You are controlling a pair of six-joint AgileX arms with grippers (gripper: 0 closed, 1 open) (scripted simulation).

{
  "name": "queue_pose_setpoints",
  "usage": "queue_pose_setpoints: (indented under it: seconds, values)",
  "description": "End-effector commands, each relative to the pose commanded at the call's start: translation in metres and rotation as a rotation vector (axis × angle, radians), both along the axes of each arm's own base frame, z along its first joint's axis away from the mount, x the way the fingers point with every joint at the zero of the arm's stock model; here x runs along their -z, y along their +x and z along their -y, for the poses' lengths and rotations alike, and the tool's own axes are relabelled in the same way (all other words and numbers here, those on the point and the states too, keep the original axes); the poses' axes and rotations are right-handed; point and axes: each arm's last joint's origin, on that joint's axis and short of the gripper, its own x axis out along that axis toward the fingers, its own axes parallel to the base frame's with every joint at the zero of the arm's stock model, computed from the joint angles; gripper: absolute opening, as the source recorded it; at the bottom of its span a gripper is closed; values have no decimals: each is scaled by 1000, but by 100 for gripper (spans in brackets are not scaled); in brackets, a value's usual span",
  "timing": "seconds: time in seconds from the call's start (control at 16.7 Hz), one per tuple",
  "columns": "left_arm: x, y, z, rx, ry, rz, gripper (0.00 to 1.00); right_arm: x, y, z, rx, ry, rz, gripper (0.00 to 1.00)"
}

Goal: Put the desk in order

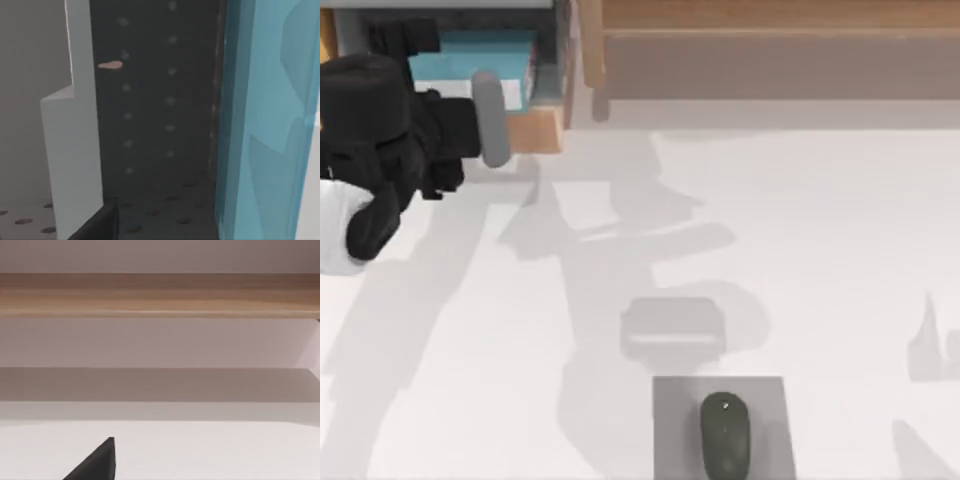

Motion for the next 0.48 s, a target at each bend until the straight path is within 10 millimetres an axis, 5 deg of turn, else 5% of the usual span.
queue_pose_setpoints:
  seconds: [0.48]
  values:
    - [3, -42, 0, 4, 4, -9, 100, 0, 0, 0, 0, 0, 0, 100]
